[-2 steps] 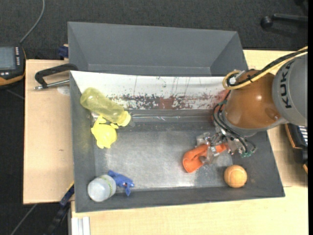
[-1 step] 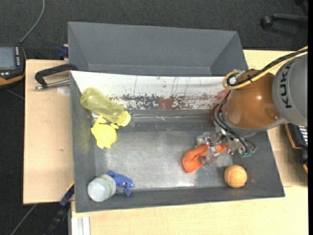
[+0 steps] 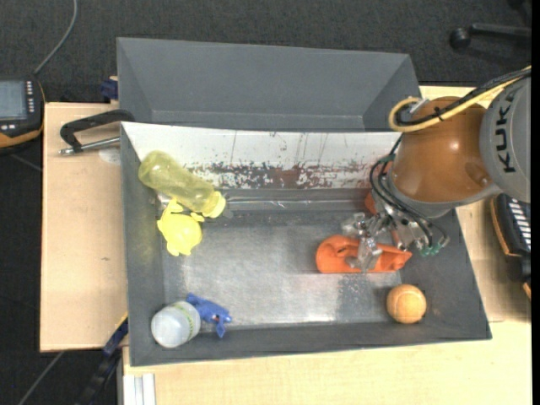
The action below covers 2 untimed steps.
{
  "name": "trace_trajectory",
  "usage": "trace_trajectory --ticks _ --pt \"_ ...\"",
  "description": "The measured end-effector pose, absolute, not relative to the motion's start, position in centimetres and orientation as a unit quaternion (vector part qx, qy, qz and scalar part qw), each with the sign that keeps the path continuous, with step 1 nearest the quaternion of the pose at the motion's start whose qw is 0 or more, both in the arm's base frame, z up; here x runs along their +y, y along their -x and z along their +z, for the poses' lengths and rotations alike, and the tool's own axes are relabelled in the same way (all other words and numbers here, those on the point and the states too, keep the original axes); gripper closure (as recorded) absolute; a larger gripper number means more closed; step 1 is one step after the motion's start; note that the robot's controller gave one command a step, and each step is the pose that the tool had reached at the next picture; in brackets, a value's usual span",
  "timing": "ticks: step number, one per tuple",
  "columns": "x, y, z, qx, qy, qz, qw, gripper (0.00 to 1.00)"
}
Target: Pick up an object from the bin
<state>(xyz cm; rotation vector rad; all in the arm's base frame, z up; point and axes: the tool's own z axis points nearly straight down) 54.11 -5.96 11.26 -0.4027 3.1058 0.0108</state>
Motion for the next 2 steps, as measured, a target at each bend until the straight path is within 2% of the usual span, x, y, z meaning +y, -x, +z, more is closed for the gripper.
trace_trajectory --ticks 1,2 --pt "-6.2 -57.2 13.0 0.992 0.124 0.001 0.016 1.0" --pt "-5.8 -56.3 15.1 0.993 0.119 0.005 0.003 1.0"
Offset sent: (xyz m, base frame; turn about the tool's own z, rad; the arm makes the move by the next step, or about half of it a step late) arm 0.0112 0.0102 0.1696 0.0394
